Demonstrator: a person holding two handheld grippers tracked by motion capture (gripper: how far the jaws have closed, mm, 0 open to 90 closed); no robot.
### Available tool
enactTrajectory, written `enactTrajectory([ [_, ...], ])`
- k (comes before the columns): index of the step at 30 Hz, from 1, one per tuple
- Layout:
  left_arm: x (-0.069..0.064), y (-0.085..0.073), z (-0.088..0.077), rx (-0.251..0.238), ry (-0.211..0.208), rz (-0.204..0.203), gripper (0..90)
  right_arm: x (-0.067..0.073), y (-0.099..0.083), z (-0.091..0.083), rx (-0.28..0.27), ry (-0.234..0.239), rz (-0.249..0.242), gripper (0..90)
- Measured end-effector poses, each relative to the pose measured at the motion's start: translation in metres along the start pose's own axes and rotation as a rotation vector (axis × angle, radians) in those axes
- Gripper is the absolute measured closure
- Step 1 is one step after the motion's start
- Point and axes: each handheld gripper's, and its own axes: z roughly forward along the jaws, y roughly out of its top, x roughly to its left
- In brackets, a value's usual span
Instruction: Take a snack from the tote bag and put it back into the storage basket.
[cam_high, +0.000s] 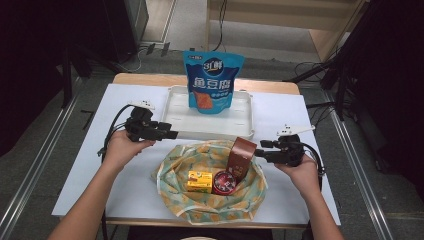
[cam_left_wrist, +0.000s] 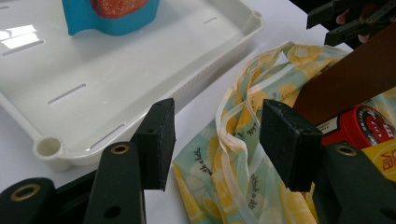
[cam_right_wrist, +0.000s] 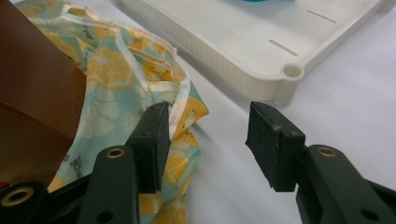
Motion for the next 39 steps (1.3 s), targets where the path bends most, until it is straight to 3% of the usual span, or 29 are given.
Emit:
enactTrajectory([
  [12, -0.004, -0.013, -0.002, 0.019, -0.005, -0.001, 44.2, 0.003, 0.003, -0.005, 0.007, 0.011, -0.006, 47.1],
  [21, -0.004, -0.017, -0.005, 0.019, -0.02, -0.007, 43.6, 0.011, 0.009, -0.022, 0.004, 0.005, -0.021, 47.4],
  [39, 0.001, -0.017, -0.009, 0.011, -0.018, -0.011, 43.3, 0.038, 0.011, -0.046, 0.006, 0.082, -0.085, 44.2],
])
